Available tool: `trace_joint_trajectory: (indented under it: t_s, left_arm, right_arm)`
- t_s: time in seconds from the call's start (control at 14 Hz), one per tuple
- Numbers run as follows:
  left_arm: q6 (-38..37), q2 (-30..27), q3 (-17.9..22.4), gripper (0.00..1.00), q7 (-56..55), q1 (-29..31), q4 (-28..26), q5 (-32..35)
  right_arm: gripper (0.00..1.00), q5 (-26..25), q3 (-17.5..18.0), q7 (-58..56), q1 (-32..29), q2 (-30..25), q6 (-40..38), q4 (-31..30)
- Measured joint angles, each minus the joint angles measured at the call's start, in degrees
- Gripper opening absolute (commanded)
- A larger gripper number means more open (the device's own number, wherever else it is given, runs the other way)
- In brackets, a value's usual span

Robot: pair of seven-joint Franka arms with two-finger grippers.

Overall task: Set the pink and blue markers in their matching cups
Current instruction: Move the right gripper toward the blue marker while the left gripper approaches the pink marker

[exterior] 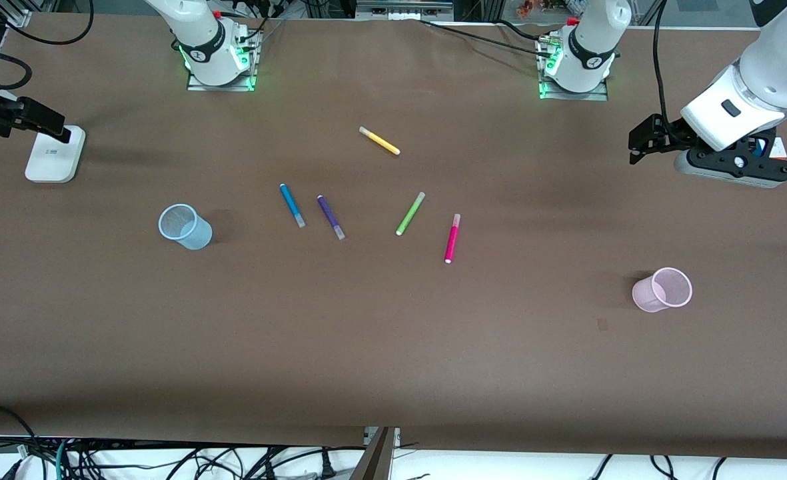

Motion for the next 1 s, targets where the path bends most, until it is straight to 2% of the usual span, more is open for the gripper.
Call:
trace_joint_trajectory:
  t_s: [0.5,0.64,1.0]
  left_arm:
    - [-0.5,0.4,0.3,1.00,0.1,1.6,0.0,0.0]
    - [-1.0,0.5,0.1,1.00,0.3,1.6,0.0,0.0]
    - [-4.4,1.7,-0.3,1.00,0.4,1.4,0.0,-0.1]
  right_arm:
    - [1.00,0.3,0.5,-0.2,0.5,1.7,0.2,0.0]
    - [1.00,0.7,0.9,-0.4,2.9,5.0,1.8,-0.1]
    - [1.00,0.8,1.4,-0.4,14.7,17.0,9.1,-0.2]
